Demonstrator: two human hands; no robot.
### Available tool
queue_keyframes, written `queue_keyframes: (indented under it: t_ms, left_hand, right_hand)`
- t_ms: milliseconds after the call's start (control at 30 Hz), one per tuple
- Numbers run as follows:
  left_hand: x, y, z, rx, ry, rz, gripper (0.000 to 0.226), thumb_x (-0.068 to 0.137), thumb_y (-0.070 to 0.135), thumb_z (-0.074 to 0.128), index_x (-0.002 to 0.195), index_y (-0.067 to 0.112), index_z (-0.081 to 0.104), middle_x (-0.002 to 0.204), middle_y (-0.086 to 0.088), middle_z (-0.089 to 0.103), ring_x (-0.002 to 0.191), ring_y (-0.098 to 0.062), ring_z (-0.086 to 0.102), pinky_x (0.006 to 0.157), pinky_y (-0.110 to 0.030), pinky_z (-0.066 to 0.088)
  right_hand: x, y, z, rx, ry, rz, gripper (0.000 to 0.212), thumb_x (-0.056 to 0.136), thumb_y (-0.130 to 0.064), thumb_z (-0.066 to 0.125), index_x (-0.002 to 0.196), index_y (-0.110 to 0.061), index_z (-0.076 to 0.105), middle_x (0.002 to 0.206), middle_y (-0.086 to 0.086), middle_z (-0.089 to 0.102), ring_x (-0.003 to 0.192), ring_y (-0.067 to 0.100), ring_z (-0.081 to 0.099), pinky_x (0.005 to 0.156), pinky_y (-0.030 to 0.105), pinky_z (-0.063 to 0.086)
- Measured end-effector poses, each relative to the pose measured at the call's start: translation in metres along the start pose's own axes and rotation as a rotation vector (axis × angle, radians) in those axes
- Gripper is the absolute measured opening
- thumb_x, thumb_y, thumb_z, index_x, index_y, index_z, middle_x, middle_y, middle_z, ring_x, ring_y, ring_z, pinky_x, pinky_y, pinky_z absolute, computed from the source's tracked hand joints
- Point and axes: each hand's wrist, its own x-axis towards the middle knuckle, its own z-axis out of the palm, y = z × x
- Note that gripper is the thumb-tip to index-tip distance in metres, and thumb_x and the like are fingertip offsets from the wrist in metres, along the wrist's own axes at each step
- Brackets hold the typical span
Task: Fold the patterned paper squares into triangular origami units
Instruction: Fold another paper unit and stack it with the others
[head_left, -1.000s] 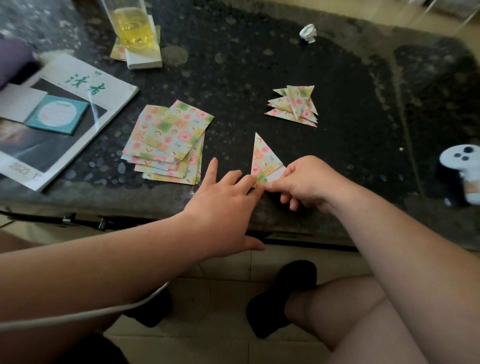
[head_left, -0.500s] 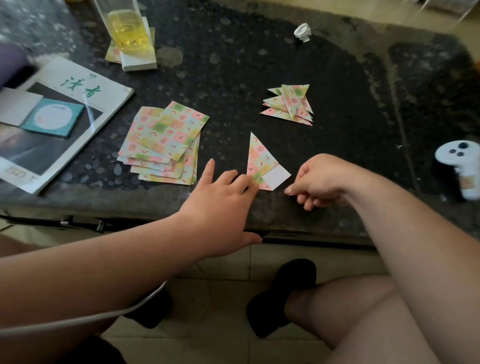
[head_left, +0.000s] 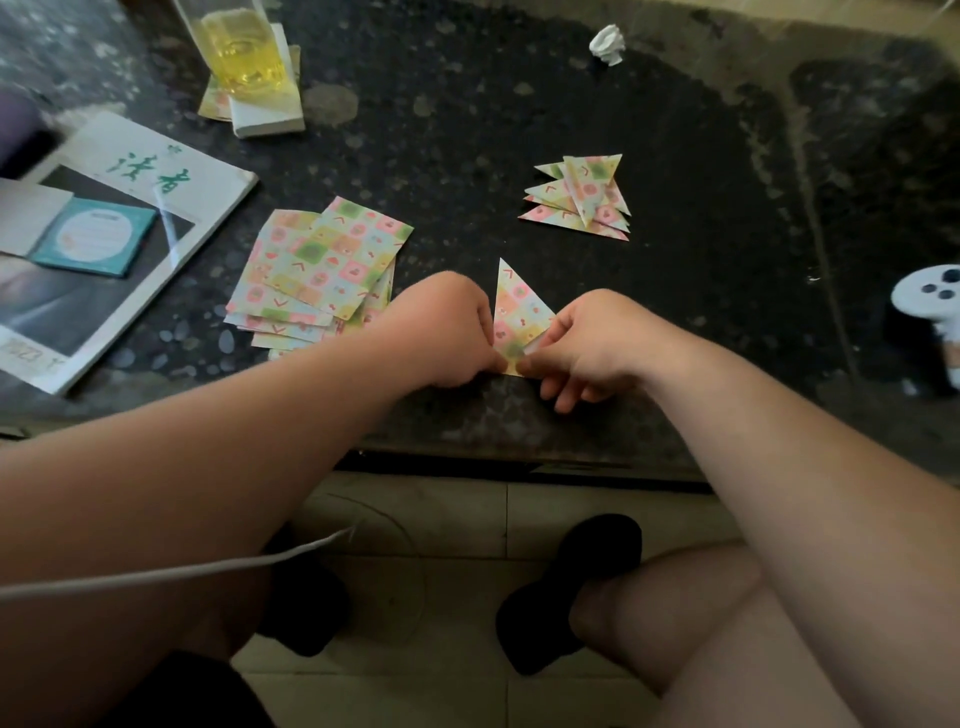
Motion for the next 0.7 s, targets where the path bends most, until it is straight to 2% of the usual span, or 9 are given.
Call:
queue_keyframes:
  t_ms: [267,367,433,533,633,700]
  left_hand:
    - [0.011,0.008,-0.015,0.112,-0.167,0.001,0.018,0.079,0.027,0.086,0.074,0.028,0.069,0.083,0.011,0.066,0.085,-0.014,0.062,0.07,-0.027,0.044]
    - [0.01,0.007,-0.017,0.115,-0.181,-0.005,0.009,0.082,0.022,0.084,0.083,0.028,0.076,0.087,0.01,0.069,0.085,-0.013,0.063,0.073,-0.026,0.046]
    - [0.009,0.008,-0.018,0.104,-0.177,-0.013,0.011,0.082,0.021,0.083,0.091,0.027,0.079,0.089,0.01,0.07,0.086,-0.013,0.062,0.075,-0.026,0.047]
    - [0.009,0.009,-0.018,0.107,-0.161,-0.024,0.017,0.081,0.021,0.085,0.093,0.026,0.073,0.089,0.008,0.065,0.092,-0.017,0.061,0.077,-0.029,0.048]
    - [0.008,0.004,-0.016,0.065,-0.133,-0.024,0.026,0.081,0.019,0.084,0.083,0.029,0.061,0.095,0.004,0.067,0.095,-0.019,0.063,0.078,-0.032,0.051]
    - [0.006,-0.002,-0.015,-0.001,-0.093,-0.015,0.026,0.081,0.02,0.084,0.082,0.029,0.06,0.096,0.004,0.069,0.094,-0.019,0.064,0.078,-0.032,0.053]
  right_hand:
    - [0.0,0.002,-0.002,0.018,-0.019,0.0,0.012,0.093,-0.022,0.077,0.095,-0.011,0.073,0.073,0.006,0.078,0.054,0.014,0.072,0.042,0.018,0.047]
    - [0.0,0.003,-0.001,0.03,-0.018,0.001,0.012,0.093,-0.02,0.076,0.097,-0.01,0.073,0.073,0.006,0.077,0.055,0.015,0.072,0.043,0.019,0.048]
    - [0.0,0.003,-0.002,0.035,-0.015,0.002,0.012,0.093,-0.02,0.076,0.098,-0.009,0.072,0.072,0.006,0.077,0.054,0.014,0.072,0.043,0.019,0.049]
    - [-0.002,0.003,-0.001,0.045,-0.005,0.006,0.011,0.094,-0.019,0.075,0.097,-0.008,0.072,0.071,0.006,0.077,0.053,0.014,0.071,0.044,0.019,0.049]
    - [-0.006,0.002,-0.002,0.053,-0.001,0.013,0.009,0.093,-0.016,0.075,0.097,-0.008,0.073,0.074,0.009,0.078,0.055,0.015,0.072,0.046,0.021,0.051]
    - [-0.008,0.002,-0.004,0.039,0.018,0.006,0.008,0.092,-0.016,0.076,0.095,-0.009,0.073,0.074,0.008,0.078,0.053,0.014,0.071,0.044,0.021,0.051]
